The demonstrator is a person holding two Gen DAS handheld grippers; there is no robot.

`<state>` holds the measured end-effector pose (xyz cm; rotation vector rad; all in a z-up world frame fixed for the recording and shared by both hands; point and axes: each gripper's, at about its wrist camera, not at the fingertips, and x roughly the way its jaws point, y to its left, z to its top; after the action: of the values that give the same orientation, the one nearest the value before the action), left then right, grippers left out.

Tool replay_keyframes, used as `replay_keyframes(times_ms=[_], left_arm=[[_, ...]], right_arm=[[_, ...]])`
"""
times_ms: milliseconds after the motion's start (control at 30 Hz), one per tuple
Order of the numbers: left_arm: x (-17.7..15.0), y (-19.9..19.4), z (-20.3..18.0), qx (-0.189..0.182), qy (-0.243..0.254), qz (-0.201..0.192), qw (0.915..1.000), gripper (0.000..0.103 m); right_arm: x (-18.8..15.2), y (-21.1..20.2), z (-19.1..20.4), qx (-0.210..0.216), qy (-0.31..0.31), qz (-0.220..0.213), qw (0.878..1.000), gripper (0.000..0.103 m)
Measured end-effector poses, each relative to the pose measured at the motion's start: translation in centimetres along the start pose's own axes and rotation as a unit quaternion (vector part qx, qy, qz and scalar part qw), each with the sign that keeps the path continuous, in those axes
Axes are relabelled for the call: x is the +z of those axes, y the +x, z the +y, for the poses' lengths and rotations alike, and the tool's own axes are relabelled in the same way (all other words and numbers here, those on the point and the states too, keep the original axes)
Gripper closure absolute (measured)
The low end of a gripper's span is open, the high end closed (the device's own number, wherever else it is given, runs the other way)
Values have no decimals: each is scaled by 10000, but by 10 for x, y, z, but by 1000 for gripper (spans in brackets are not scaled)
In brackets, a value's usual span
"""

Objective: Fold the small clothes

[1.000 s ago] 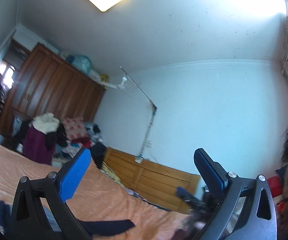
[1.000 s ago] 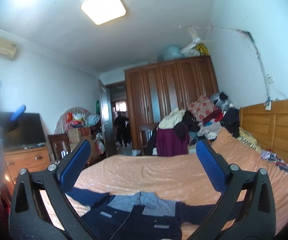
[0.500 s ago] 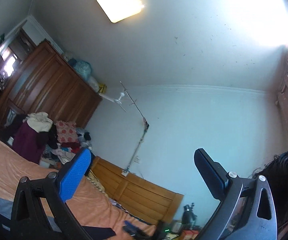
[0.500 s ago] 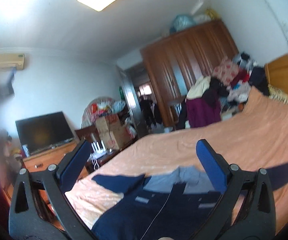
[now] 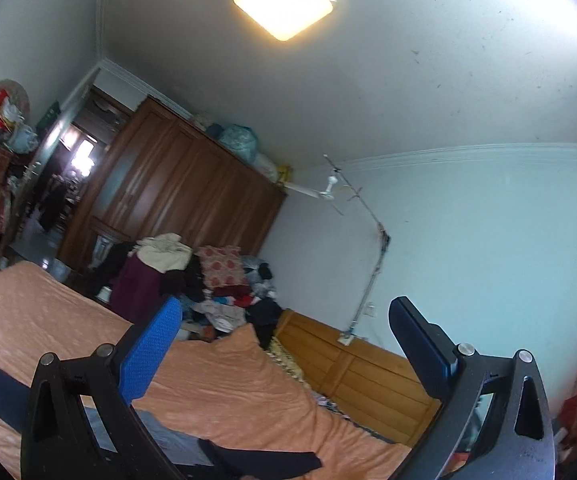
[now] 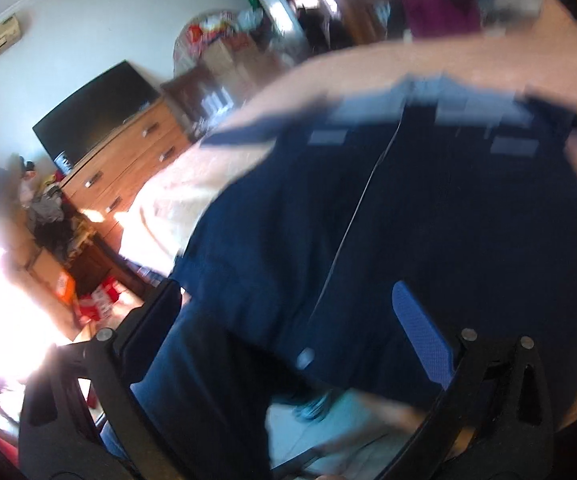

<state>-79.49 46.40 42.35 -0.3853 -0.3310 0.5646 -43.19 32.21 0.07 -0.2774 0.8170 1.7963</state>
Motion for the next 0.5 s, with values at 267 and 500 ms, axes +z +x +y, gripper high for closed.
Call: replay_keyframes(times_ms=[267, 500], left_arm=[[-68, -14, 15, 2137, 2089, -340, 9537, 0], [-116, -37, 55, 2301, 1934, -387, 9530, 0]], right_arm=[[131, -148, 79, -1450, -2248, -2863, 9200, 0], [148, -126, 75, -1240, -1418, -2580, 9476, 0]])
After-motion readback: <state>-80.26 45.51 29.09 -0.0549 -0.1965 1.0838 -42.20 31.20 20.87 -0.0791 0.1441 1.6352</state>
